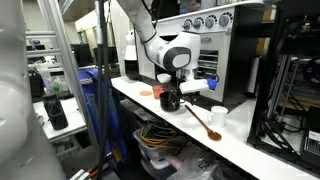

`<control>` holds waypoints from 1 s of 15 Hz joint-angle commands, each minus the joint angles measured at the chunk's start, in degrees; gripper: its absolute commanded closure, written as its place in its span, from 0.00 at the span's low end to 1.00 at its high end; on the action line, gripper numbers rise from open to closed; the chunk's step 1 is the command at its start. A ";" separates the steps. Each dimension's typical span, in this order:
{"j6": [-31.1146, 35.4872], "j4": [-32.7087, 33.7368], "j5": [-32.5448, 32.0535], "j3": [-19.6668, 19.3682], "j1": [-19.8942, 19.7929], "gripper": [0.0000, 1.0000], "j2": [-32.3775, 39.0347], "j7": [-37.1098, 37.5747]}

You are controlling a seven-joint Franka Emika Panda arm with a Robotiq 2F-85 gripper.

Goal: Take the white mug and pour its contents into the black bowl, then use the wooden spoon to stir the contents in the black bowl

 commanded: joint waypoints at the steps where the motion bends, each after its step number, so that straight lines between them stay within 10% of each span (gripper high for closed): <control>1: 3.41 -1.18 -1.12 2.10 -2.30 0.00 0.91 -1.50; 15: 12.51 -3.93 -5.99 3.17 -5.83 0.00 2.57 -1.23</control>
